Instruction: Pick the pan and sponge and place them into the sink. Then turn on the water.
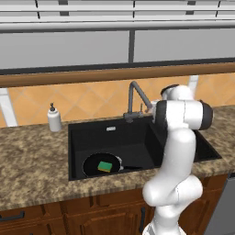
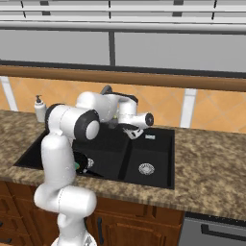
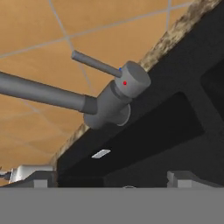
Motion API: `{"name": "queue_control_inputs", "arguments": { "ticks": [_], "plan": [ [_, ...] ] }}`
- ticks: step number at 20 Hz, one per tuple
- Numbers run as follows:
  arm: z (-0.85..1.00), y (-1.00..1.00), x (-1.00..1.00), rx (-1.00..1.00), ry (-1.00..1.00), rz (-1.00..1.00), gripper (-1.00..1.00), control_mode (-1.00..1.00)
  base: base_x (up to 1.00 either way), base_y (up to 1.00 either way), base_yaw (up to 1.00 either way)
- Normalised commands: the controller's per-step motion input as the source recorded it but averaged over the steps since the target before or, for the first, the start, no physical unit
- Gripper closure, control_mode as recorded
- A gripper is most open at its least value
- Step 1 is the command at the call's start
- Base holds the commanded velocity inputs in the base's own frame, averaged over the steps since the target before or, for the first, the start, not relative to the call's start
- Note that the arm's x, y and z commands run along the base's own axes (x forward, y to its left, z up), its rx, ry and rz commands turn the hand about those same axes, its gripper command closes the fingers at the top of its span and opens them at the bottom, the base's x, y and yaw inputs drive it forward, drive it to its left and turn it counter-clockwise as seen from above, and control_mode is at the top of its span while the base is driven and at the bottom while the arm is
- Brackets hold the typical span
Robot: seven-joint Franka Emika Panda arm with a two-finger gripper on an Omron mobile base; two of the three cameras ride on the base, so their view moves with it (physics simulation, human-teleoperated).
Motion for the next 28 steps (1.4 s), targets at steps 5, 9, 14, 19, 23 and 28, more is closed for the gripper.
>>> {"name": "queue_control_inputs", "arguments": {
  "ticks": [5, 9, 14, 19, 23, 28],
  "plan": [
    [-0.22, 0.02, 0.53, 0.00, 0.00, 0.00, -1.00, -1.00, 0.00, 0.00, 0.00],
    [-0.22, 0.00, 0.55, 0.00, 0.00, 0.00, -1.00, -1.00, 0.00, 0.00, 0.00],
    [-0.23, 0.00, 0.46, 0.00, 0.00, 0.00, -1.00, -1.00, 0.00, 0.00, 0.00],
    [-0.14, 0.02, 0.22, 0.00, 0.00, 0.00, -1.00, -1.00, 0.00, 0.00, 0.00],
    [-0.15, 0.14, 0.19, 0.00, 0.00, 0.00, -1.00, -1.00, 0.00, 0.00, 0.00],
    [-0.17, 0.32, 0.24, 0.00, 0.00, 0.00, -1.00, -1.00, 0.00, 0.00, 0.00]
  ]
}}
